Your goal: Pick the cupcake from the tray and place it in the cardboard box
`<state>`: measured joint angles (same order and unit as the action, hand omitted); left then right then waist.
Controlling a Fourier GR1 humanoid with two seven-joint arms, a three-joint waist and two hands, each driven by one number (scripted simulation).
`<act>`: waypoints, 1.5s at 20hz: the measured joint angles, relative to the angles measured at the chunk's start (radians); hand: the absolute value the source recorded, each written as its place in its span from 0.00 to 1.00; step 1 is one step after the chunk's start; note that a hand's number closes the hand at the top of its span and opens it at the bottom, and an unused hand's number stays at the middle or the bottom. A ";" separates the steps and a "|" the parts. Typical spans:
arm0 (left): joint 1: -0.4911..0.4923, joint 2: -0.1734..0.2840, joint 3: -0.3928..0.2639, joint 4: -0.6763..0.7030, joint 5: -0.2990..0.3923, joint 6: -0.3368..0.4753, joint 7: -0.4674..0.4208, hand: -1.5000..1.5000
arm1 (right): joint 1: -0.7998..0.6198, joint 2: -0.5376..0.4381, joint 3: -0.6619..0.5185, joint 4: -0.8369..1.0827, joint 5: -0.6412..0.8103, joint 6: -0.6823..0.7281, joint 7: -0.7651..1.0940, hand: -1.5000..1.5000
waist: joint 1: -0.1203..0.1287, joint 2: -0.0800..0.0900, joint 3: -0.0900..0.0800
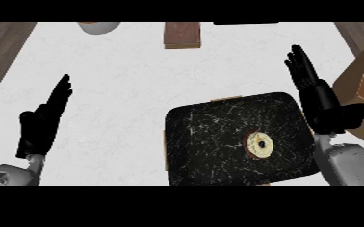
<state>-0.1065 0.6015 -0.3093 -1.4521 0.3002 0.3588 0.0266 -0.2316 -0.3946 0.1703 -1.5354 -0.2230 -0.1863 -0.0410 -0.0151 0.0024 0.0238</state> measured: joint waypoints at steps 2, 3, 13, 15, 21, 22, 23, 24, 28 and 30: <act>-0.007 -0.003 0.016 -0.007 0.010 -0.012 0.007 0.50 | 0.000 -0.008 -0.002 0.003 -0.031 0.062 -0.007 0.00 | 0.007 -0.001 -0.009; -0.010 -0.007 0.028 -0.007 0.026 -0.022 0.005 0.50 | -0.004 -0.022 -0.001 -0.003 -0.056 0.111 -0.004 0.00 | 0.009 -0.001 -0.012; 0.046 -0.044 0.131 -0.094 0.220 -0.118 0.038 0.50 | 0.050 -0.133 -0.120 -0.027 -0.135 0.394 -0.334 0.00 | 0.017 -0.005 -0.021; 0.056 -0.043 0.146 -0.110 0.235 -0.128 0.047 0.50 | 0.075 -0.165 -0.146 -0.040 -0.132 0.460 -0.422 0.00 | 0.015 -0.005 -0.022; 0.068 -0.047 0.156 -0.131 0.240 -0.132 0.071 0.50 | 0.108 -0.331 -0.135 -0.123 0.035 0.556 -0.460 0.00 | 0.008 -0.007 -0.024; 0.068 -0.043 0.162 -0.136 0.244 -0.133 0.076 0.50 | 0.109 -0.370 -0.132 -0.146 0.076 0.560 -0.446 0.00 | 0.007 -0.008 -0.025; 0.064 -0.043 0.163 -0.136 0.246 -0.132 0.083 0.50 | 0.106 -0.405 -0.128 -0.169 0.113 0.563 -0.423 0.00 | 0.004 -0.009 -0.025; 0.064 -0.038 0.168 -0.133 0.247 -0.137 0.083 0.50 | 0.101 -0.439 -0.126 -0.192 0.145 0.567 -0.395 0.00 | 0.004 -0.009 -0.026; 0.085 -0.041 0.172 -0.145 0.248 -0.149 0.076 0.50 | 0.094 -0.524 -0.074 -0.308 0.274 0.578 -0.255 0.00 | 0.010 -0.010 -0.027; 0.084 -0.046 0.173 -0.145 0.245 -0.147 0.080 0.50 | 0.094 -0.552 -0.041 -0.368 0.321 0.596 -0.172 0.00 | 0.009 -0.009 -0.027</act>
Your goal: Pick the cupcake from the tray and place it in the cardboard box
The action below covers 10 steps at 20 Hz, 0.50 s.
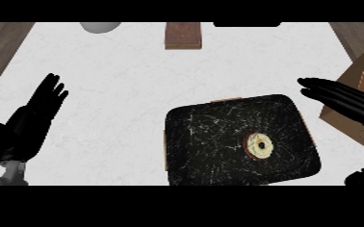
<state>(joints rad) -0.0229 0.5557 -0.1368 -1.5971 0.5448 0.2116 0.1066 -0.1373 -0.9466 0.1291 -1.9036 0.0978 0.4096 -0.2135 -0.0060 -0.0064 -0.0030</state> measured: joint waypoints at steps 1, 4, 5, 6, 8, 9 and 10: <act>-0.002 -0.003 0.002 0.007 -0.003 -0.004 -0.005 0.50 | -0.006 0.002 0.026 -0.022 0.025 0.005 0.046 0.00 | 0.003 0.001 0.000; -0.005 -0.004 0.010 0.009 0.000 -0.025 0.000 0.50 | -0.041 0.009 0.091 -0.073 0.066 0.050 0.182 0.00 | 0.010 0.004 0.001; -0.002 -0.009 0.011 0.007 -0.004 -0.025 0.000 0.50 | -0.051 0.019 0.111 -0.084 0.074 0.066 0.224 0.00 | 0.012 0.004 0.001; -0.014 -0.010 0.015 0.028 -0.007 -0.033 -0.004 0.50 | -0.066 0.031 0.134 -0.099 0.077 0.085 0.275 0.00 | 0.011 0.005 0.001; 0.006 -0.014 0.019 0.009 -0.013 -0.039 -0.003 0.50 | -0.089 0.041 0.144 -0.098 0.058 0.135 0.346 0.00 | 0.014 0.005 0.001; 0.009 -0.013 0.028 0.004 -0.015 -0.041 -0.002 0.50 | -0.099 0.053 0.151 -0.110 0.046 0.158 0.391 0.00 | 0.014 0.005 0.001; -0.004 -0.015 0.035 0.020 -0.016 -0.048 0.002 0.50 | -0.105 0.064 0.156 -0.110 0.040 0.178 0.418 0.00 | 0.012 0.006 0.001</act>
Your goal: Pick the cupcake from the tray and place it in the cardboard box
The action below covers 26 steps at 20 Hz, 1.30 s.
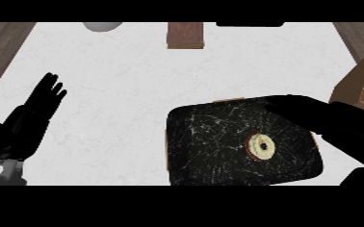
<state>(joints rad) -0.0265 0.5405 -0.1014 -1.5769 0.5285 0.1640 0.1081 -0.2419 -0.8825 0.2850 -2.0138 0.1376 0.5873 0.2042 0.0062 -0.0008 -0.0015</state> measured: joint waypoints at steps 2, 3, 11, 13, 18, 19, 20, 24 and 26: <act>-0.003 -0.014 -0.003 -0.016 -0.015 0.009 0.016 0.50 | -0.014 0.028 0.017 0.006 0.014 0.030 0.047 0.00 | 0.000 0.000 0.001; 0.002 -0.016 0.005 -0.005 -0.019 -0.003 0.006 0.50 | -0.013 0.042 0.028 0.007 0.028 0.041 0.065 0.00 | -0.001 0.000 0.001; 0.010 -0.058 0.048 -0.044 -0.057 -0.020 0.053 0.50 | -0.017 0.149 0.025 0.040 0.109 0.152 0.118 0.00 | -0.003 0.000 0.001; 0.002 -0.065 0.059 -0.039 -0.071 -0.032 0.065 0.50 | -0.016 0.177 0.026 0.070 0.160 0.157 0.086 0.00 | -0.003 0.001 0.001; 0.016 -0.101 0.078 -0.077 -0.100 -0.044 0.098 0.50 | -0.001 0.234 0.002 0.074 0.225 0.197 0.044 0.00 | -0.004 0.000 0.002; 0.011 -0.102 0.088 -0.066 -0.102 -0.058 0.099 0.50 | 0.009 0.242 -0.005 0.068 0.239 0.196 0.030 0.00 | -0.004 0.000 0.002; 0.028 -0.106 0.090 -0.086 -0.109 -0.060 0.105 0.50 | 0.018 0.250 -0.009 0.066 0.253 0.197 0.018 0.00 | -0.004 0.000 0.002; 0.009 -0.129 0.113 -0.049 -0.133 -0.085 0.096 0.50 | 0.025 0.289 -0.019 0.060 0.308 0.203 -0.019 0.00 | -0.005 0.000 0.002; 0.019 -0.142 0.122 -0.049 -0.147 -0.093 0.088 0.50 | 0.029 0.298 -0.021 0.062 0.343 0.202 -0.041 0.00 | -0.005 0.000 0.002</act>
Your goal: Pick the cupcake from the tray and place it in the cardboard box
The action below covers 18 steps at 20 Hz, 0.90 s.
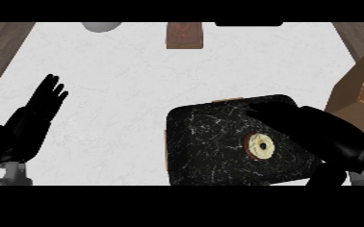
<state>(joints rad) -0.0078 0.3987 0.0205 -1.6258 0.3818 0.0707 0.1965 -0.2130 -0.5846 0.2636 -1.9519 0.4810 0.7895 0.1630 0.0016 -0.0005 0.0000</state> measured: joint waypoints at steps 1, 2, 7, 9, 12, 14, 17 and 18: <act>0.000 0.000 0.008 -0.011 0.000 -0.002 0.011 0.50 | 0.014 0.006 0.010 -0.010 0.026 -0.005 -0.003 0.00 | 0.000 0.000 0.000; -0.011 -0.004 0.013 0.001 -0.004 -0.009 0.013 0.50 | 0.021 0.007 0.014 -0.017 0.044 0.000 -0.005 0.00 | -0.001 0.000 0.000; 0.012 -0.027 0.041 -0.016 -0.013 -0.042 0.017 0.50 | 0.034 0.040 0.024 0.013 0.135 0.000 -0.041 0.00 | 0.001 0.000 0.000; 0.002 -0.042 0.040 -0.010 -0.034 -0.039 0.022 0.50 | 0.030 0.072 0.041 0.020 0.166 0.008 -0.028 0.00 | 0.001 0.000 0.000; 0.001 -0.057 0.048 -0.029 -0.051 -0.038 0.044 0.50 | 0.024 0.099 0.037 0.016 0.193 0.039 -0.008 0.00 | 0.000 0.000 0.000; 0.000 -0.064 0.054 -0.036 -0.059 -0.044 0.052 0.50 | 0.008 0.121 0.041 0.042 0.223 0.042 -0.006 0.00 | 0.001 0.000 0.000; -0.027 -0.065 0.078 0.004 -0.064 -0.070 0.044 0.50 | 0.015 0.146 0.057 0.054 0.269 0.037 -0.004 0.00 | 0.000 0.000 0.000; -0.019 -0.071 0.079 -0.007 -0.069 -0.073 0.041 0.50 | -0.001 0.155 0.055 0.068 0.279 0.044 -0.003 0.00 | 0.001 0.000 0.000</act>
<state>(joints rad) -0.0268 0.3275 0.0997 -1.6323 0.3132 -0.0019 0.2374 -0.2141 -0.4292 0.3181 -1.8838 0.7599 0.8337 0.1595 0.0024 -0.0002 0.0000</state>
